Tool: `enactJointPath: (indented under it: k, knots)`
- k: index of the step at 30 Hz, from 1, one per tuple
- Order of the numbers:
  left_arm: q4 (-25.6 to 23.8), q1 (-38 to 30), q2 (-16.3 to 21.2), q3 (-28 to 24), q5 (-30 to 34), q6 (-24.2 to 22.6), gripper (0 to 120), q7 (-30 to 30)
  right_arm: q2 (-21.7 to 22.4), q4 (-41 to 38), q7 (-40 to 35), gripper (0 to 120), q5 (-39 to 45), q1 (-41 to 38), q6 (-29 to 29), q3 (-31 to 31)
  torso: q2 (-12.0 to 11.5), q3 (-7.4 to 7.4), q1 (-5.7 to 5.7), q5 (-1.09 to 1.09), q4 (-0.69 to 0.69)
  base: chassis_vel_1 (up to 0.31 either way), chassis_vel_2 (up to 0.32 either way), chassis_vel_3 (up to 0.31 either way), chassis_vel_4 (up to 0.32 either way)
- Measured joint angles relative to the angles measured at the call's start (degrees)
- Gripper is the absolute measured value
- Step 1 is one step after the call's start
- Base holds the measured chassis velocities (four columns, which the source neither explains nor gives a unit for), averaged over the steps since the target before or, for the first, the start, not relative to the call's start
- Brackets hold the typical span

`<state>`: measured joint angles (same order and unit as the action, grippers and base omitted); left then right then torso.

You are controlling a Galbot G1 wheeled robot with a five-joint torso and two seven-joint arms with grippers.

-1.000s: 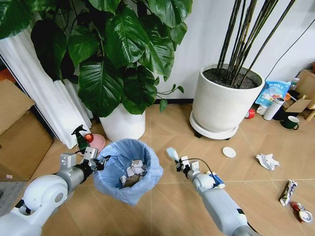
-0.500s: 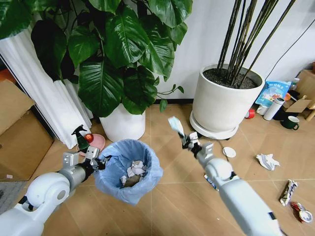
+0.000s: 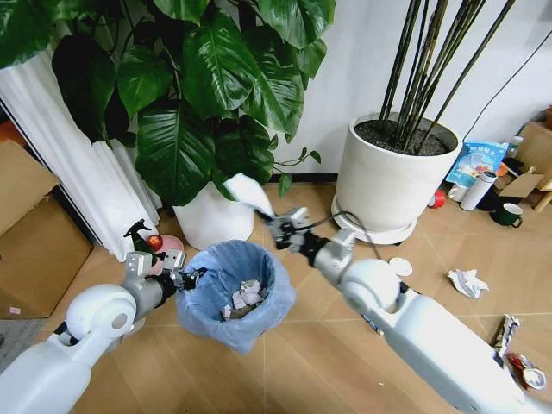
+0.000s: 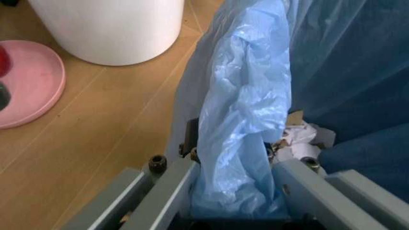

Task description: Pick up the trash bin and place the garbage on the floor into it.

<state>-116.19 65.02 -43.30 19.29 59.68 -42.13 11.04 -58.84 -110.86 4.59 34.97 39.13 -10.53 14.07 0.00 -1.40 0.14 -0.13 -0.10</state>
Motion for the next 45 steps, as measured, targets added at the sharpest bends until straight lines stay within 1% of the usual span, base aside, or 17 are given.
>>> enactJointPath:
  k: [8, 10, 16, 17, 19, 20, 25, 26, 28, 29, 30, 31, 32, 34, 40, 43, 45]
  knots:
    - [0.2, -0.1, 0.5, 0.1, 0.0, -0.1, 1, -0.2, 0.8, 0.5, -0.5, 0, -1.0, 0.7, -0.6, 3.8, 0.0, 0.0, 0.0, 0.03, -0.06, 0.0, 0.0, 0.0, 0.0]
    - [0.3, 0.0, 0.7, 0.4, 0.0, -0.1, 1, -0.5, 1.4, 0.5, -0.9, 10, -1.9, 1.7, -0.8, 4.5, 0.0, 0.0, 0.0, 0.03, -0.06, 0.0, 0.0, 0.0, 0.0]
    - [0.6, -0.2, 0.3, 0.5, -0.3, -0.1, 1, -0.9, 1.9, 0.9, -1.6, 32, -2.9, 2.9, -0.9, 5.3, 0.0, 0.0, 0.0, 0.02, -0.05, 0.0, 0.0, 0.0, 0.0]
    - [0.6, -0.2, 0.3, 0.5, -0.3, -0.1, 1, -0.9, 1.9, 0.9, -1.6, 32, -2.9, 2.9, -0.9, 5.3, 0.0, 0.0, 0.0, 0.02, -0.05, 0.0, 0.0, 0.0, 0.0]
    - [0.6, -0.1, 0.2, 0.5, -0.5, -0.1, 1, -1.1, 1.8, 1.1, -1.8, 42, -3.1, 3.2, -0.8, 5.7, 0.0, 0.0, 0.0, 0.02, -0.05, 0.0, 0.0, 0.0, 0.0]
    - [0.6, -0.1, 0.2, 0.5, -0.5, -0.1, 1, -1.1, 1.8, 1.1, -1.8, 42, -3.1, 3.2, -0.8, 5.7, 0.0, 0.0, 0.0, 0.02, -0.05, 0.0, 0.0, 0.0, 0.0]
    - [0.6, -0.1, 0.1, 0.5, -0.7, 0.0, 1, -1.6, 1.2, 1.8, -2.2, 65, -3.6, 3.4, -0.4, 5.4, 0.0, 0.0, 0.0, 0.02, -0.04, 0.0, 0.0, 0.0, 0.0]
    - [0.6, -0.1, 0.1, 0.5, -0.7, 0.0, 1, -1.6, 1.2, 1.8, -2.2, 65, -3.6, 3.4, -0.4, 5.4, 0.0, 0.0, 0.0, 0.02, -0.04, 0.0, 0.0, 0.0, 0.0]
    - [0.6, -0.1, 0.0, 0.5, -0.9, 0.0, 1, -1.7, 1.2, 1.8, -2.2, 75, -3.6, 3.2, -0.4, 5.3, 0.0, 0.0, 0.0, 0.03, -0.04, 0.0, 0.0, 0.0, 0.0]
    - [0.6, -0.1, 0.0, 0.5, -0.9, 0.0, 1, -1.7, 1.2, 1.8, -2.2, 75, -3.6, 3.2, -0.4, 5.3, 0.0, 0.0, 0.0, 0.03, -0.04, 0.0, 0.0, 0.0, 0.0]
    - [0.5, -0.1, -0.1, 0.4, -0.9, 0.0, 1, -1.8, 1.3, 1.8, -2.1, 80, -3.8, 2.9, -0.4, 5.5, 0.0, 0.0, 0.0, 0.02, -0.05, 0.0, 0.0, 0.0, 0.0]
    - [0.4, 0.2, -0.3, 0.4, -1.4, 0.1, 1, -2.1, 2.2, 2.6, 1.7, 93, -7.9, 1.7, 0.5, 6.4, 0.0, 0.0, 0.0, 0.02, -0.04, 0.0, 0.0, 0.0, 0.0]
    - [0.4, 0.2, -0.3, 0.5, -1.6, 0.1, 1, -2.2, 2.4, 3.0, 3.7, 96, -9.8, 1.2, 1.1, 6.5, 0.0, 0.0, 0.0, 0.01, -0.04, 0.0, 0.0, 0.0, 0.0]
    - [0.4, 0.4, -0.3, 0.7, -1.8, 0.2, 1, -2.4, 2.7, 3.8, 5.8, 100, -12.9, 0.4, 2.1, 6.5, 0.0, 0.0, 0.0, 0.02, -0.04, 0.0, 0.0, 0.0, 0.0]
    - [0.3, 0.5, -0.3, 1.1, -2.1, 0.3, 1, -2.7, 2.6, 5.0, 7.5, 100, -18.1, -0.9, 3.7, 5.8, 0.0, 0.0, 0.0, 0.02, -0.05, 0.0, 0.0, 0.0, 0.0]
    - [0.3, 0.6, -0.5, 1.3, -2.3, 0.4, 1, -2.9, 2.5, 6.3, 9.2, 100, -22.6, -1.7, 6.2, 5.2, 0.0, 0.0, 0.0, 0.02, -0.04, 0.0, 0.0, 0.0, 0.0]
    - [0.3, 0.6, -0.6, 1.3, -2.3, 0.4, 1, -2.9, 2.4, 6.5, 9.3, 100, -22.8, -1.8, 6.6, 5.1, 0.0, 0.0, 0.0, 0.02, -0.04, 0.0, 0.0, 0.0, 0.0]
